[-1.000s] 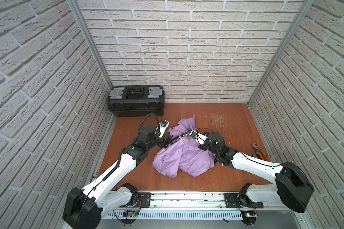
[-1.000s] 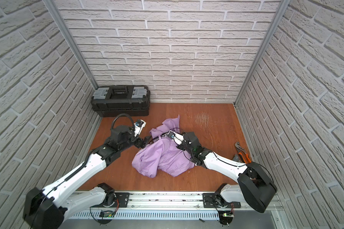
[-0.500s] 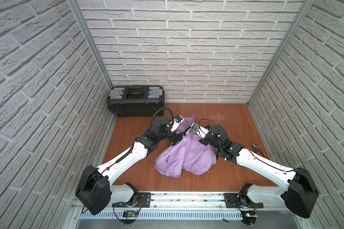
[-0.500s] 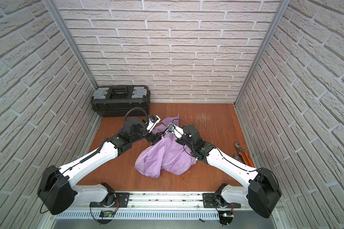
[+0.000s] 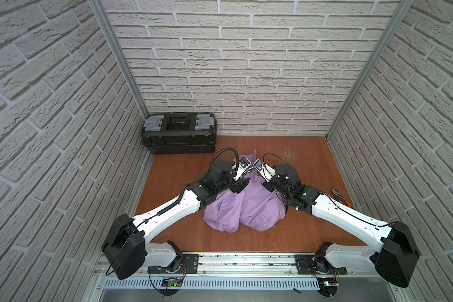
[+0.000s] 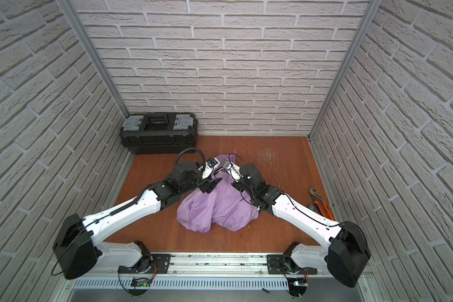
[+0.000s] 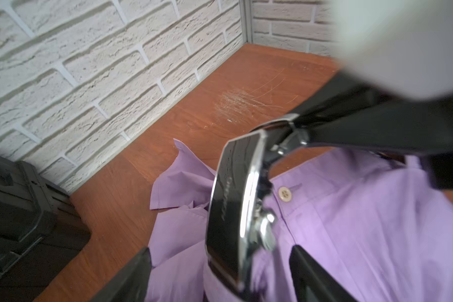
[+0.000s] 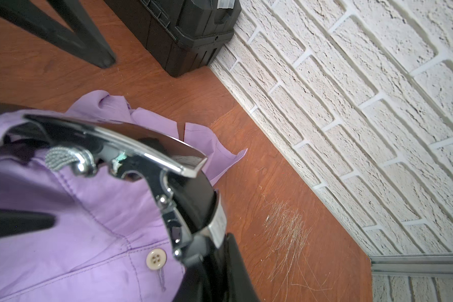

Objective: Remove the belt from the trousers
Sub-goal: Adjust the trousers at the center of the board.

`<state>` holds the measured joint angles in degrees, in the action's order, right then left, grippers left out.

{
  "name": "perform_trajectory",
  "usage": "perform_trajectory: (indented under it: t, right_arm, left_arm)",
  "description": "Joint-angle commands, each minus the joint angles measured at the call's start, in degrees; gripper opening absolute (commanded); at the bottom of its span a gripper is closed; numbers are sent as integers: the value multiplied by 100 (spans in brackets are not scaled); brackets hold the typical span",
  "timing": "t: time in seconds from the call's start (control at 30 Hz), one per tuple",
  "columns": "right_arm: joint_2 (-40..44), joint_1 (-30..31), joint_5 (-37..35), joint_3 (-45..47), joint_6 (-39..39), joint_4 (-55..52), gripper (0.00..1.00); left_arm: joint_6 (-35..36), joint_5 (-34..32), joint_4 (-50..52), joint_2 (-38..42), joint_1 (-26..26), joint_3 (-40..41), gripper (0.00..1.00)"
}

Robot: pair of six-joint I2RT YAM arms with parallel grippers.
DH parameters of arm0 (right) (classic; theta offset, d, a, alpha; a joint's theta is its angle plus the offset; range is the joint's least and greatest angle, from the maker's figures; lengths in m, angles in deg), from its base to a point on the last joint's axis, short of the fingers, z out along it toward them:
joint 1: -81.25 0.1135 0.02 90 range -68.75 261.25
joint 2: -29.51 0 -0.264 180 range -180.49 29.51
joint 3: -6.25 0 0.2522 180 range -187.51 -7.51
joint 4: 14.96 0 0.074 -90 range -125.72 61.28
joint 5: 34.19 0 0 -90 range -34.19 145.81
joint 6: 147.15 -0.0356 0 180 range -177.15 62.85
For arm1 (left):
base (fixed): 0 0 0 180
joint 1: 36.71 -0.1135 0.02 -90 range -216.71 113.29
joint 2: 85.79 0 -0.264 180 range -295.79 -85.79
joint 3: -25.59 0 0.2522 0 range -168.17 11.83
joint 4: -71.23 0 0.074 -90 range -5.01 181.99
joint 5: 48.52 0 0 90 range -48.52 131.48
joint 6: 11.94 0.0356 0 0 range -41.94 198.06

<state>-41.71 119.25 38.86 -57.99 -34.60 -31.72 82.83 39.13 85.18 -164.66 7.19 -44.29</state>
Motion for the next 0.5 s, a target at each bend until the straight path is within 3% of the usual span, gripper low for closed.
perform_trajectory:
  t: [0.0, 0.13, 0.2, 0.37, 0.47]
  right_arm:
    - [162, 33, -100, -155, -394, 529, 3]
    - [236, 17, -600, -111, -786, 498, 3]
    - [283, -22, -785, -120, -1037, 363, 3]
    - [414, -211, -992, -53, -1875, 260, 3]
    - [403, -209, -831, 2, -2044, 409, 2]
  left_arm:
    - [-214, -602, -285, -257, -44, -261, 75]
    - [-730, -599, -452, 44, -386, 246, 52]
    - [-941, -524, -468, 365, -540, 642, 45]
    - [-1302, -451, -449, 1241, -744, 1738, 45]
    - [-1552, -375, -460, 1633, -742, 2228, 50]
